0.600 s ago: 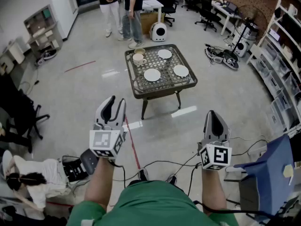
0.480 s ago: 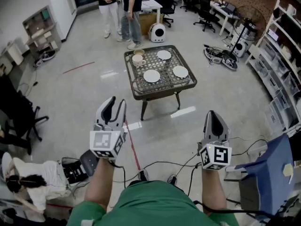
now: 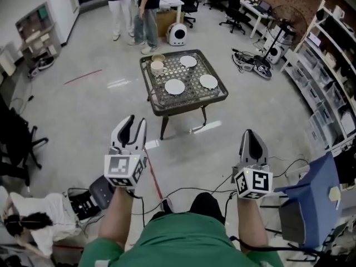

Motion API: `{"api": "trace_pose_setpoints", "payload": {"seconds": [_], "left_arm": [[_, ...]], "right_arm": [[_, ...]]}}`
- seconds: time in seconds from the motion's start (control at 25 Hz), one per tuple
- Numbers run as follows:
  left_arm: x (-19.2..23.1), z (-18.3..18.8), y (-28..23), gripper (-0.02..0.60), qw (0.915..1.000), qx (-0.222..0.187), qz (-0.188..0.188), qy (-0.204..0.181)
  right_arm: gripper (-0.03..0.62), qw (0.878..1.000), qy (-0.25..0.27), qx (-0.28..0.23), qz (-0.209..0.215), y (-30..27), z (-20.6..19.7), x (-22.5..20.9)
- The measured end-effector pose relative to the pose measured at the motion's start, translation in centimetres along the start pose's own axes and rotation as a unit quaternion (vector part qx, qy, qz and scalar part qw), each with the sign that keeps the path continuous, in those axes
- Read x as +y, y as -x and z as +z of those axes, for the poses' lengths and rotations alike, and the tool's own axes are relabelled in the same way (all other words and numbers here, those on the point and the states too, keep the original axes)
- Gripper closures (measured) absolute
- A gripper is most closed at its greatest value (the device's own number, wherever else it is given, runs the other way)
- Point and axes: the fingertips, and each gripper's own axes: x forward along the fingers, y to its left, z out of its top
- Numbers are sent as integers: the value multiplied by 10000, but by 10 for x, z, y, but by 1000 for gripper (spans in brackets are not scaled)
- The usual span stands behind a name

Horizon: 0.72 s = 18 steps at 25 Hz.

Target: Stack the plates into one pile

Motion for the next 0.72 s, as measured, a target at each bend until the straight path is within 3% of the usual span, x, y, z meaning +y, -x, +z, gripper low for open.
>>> {"api": "trace_pose_setpoints", "payload": {"seconds": [0.32, 0.72], "left_arm": [[9, -9, -22, 437, 9999, 85, -89, 21], [0, -26, -138, 437, 9996, 245, -86, -102]], "right_arm": [[569, 10000, -26, -34, -51, -23, -4, 1], [569, 9983, -565, -92, 99, -127, -41, -53]]}}
